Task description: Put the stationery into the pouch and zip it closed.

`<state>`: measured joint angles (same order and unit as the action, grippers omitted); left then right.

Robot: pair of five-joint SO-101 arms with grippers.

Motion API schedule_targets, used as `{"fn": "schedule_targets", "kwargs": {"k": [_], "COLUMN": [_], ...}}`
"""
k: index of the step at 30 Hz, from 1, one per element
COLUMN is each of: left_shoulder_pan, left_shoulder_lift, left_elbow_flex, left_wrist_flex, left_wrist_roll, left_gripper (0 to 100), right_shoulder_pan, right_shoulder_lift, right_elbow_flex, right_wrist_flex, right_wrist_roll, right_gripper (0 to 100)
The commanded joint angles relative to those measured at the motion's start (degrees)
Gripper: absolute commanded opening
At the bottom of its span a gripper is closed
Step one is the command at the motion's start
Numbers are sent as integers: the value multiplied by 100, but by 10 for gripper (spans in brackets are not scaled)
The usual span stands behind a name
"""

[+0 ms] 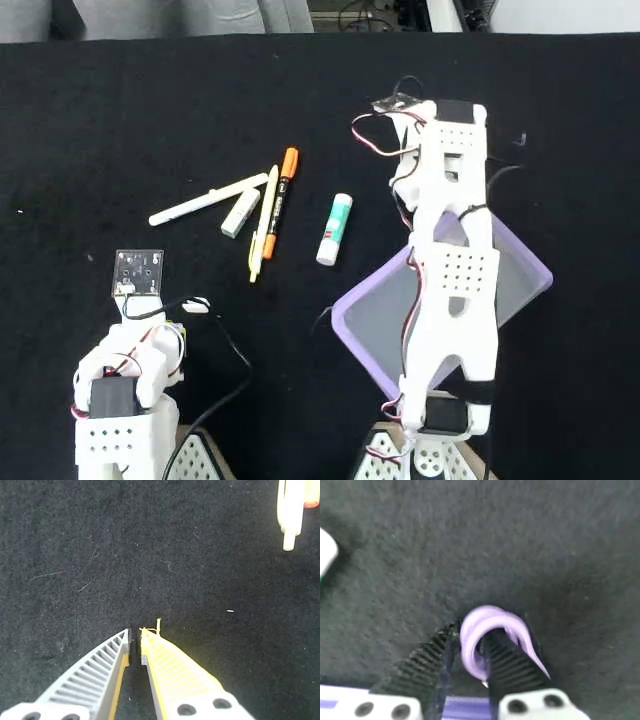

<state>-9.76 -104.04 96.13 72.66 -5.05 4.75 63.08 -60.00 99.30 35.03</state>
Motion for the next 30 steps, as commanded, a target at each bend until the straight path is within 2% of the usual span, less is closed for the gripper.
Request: {"fn": "schedule_targets", "kwargs": {"k": [1, 14, 30], "left_shoulder_pan": [13, 13, 31], "left_shoulder_lift": [-44, -44, -44], "left_elbow_flex": [127, 127, 127], "left_wrist_flex": [0, 0, 0], "left_wrist_roll": [-62, -62, -62], "left_gripper": [58, 58, 58], "right_shoulder_pan": [-352, -325, -44], "right_shoulder_lift": [-13, -31, -884], "right_elbow_flex": [-752, -3618, -3512], "right_wrist_flex": [114, 44, -2338], "right_wrist_roll": [26, 53, 53], "right_gripper": [9, 11, 11]}}
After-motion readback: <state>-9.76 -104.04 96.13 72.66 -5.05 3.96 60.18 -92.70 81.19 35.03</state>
